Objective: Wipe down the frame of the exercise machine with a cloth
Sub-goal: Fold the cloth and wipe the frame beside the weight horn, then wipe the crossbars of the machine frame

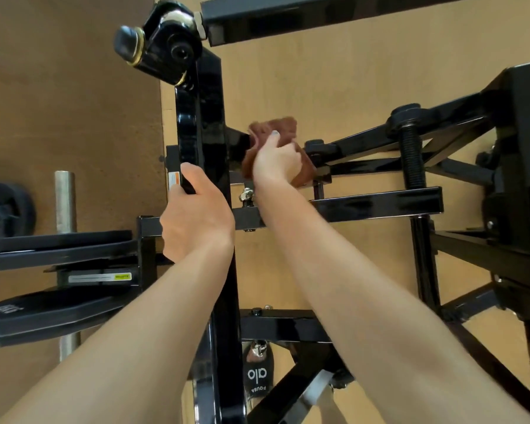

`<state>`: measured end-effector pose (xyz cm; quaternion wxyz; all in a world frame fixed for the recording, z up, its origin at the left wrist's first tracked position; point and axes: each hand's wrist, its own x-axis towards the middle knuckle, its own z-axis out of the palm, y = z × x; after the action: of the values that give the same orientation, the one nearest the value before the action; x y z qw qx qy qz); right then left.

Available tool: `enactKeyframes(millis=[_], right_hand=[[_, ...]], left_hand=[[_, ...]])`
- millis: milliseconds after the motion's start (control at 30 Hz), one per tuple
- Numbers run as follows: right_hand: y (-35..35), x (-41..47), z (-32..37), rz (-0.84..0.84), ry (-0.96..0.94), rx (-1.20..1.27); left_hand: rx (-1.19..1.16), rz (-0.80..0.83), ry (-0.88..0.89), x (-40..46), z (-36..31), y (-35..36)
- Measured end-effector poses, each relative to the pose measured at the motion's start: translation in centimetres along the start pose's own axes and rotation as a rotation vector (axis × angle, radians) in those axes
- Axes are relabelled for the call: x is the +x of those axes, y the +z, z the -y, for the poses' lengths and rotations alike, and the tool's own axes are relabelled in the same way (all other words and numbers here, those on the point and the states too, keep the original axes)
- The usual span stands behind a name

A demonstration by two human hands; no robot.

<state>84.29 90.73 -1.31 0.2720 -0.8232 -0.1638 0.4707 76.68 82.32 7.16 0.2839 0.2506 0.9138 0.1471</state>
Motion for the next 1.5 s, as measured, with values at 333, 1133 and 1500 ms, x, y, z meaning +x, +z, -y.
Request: enactKeyframes(millis=[333, 1133, 1500], right_hand=[[-1.8, 1.9, -1.1, 0.046, -0.092, -0.011], [-24.0, 7.1, -13.4, -0.155, -0.983, -1.208], [-8.0, 0.9, -15.4, 0.091, -1.16, -1.424]], left_hand=[[-0.043, 0.026, 0.012, -0.2, 0.0, -0.3], [-0.088, 0.003, 0.019, 0.0, 0.3, 0.0], [-0.076, -0.039, 0.007, 0.6, 0.4, 0.6]])
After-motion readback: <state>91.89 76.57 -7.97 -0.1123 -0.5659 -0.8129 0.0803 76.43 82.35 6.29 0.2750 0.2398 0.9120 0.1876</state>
